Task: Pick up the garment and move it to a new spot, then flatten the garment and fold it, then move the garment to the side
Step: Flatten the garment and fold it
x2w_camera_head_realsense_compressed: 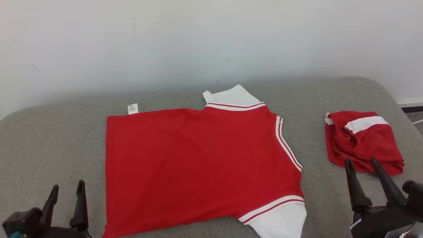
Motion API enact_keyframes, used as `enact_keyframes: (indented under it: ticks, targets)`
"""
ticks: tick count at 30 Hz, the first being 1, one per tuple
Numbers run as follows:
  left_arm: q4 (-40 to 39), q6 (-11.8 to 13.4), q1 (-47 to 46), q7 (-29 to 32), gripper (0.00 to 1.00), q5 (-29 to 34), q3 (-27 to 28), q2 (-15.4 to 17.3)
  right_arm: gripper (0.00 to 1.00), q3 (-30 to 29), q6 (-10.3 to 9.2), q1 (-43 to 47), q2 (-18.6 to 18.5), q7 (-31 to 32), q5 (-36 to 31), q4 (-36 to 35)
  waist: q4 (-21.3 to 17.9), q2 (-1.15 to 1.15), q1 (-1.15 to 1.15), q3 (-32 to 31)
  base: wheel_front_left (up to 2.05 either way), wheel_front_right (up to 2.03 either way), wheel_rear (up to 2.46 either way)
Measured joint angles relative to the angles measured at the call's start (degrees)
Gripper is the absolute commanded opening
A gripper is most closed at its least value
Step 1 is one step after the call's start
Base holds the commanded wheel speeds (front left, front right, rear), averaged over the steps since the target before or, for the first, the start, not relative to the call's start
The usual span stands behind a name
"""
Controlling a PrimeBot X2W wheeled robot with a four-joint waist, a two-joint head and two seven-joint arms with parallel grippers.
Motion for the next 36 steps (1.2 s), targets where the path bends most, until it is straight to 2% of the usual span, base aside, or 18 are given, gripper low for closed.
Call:
enact_keyframes:
  ticks: [3,8,21,27,30,36]
  targets:
    - [-0.7,0.0,0.05,0.0,1.0,2.66,-1.36,0.92,1.0,0.56,0.0,0.46,-0.19,0.37,-0.01,1.55,-0.12,0.0,0.0,0.14,0.0,0.0,0.0]
    - [-1.41,0.0,0.94,0.21,1.0,3.05,-2.5,1.57,1.0,0.64,0.0,0.08,-1.01,0.41,-0.46,2.56,-0.27,0.0,0.0,0.3,0.0,0.0,0.0]
    - [-1.67,0.0,2.18,3.18,1.0,6.42,-2.02,2.21,1.0,1.44,0.33,-0.87,-1.69,1.35,-0.59,4.92,-0.16,0.0,0.0,-0.07,0.0,0.0,0.0]
    - [-3.01,0.0,2.01,3.08,1.0,8.04,0.68,1.52,1.0,1.25,0.48,-0.83,-1.74,1.29,-0.59,5.24,0.26,0.0,0.0,-0.46,0.0,0.0,0.0]
    - [-4.35,0.0,2.3,3.11,1.0,9.9,1.31,0.08,1.0,1.08,0.48,-0.8,-1.7,0.84,-0.59,5.3,0.57,0.0,0.0,-0.73,0.0,0.0,0.0]
    - [-5.88,0.0,3.37,3.72,1.0,11.21,1.82,-0.65,1.0,1.04,0.49,-0.63,-1.57,0.79,-0.58,5.47,1.19,0.0,0.0,-1.1,0.0,0.0,0.0]
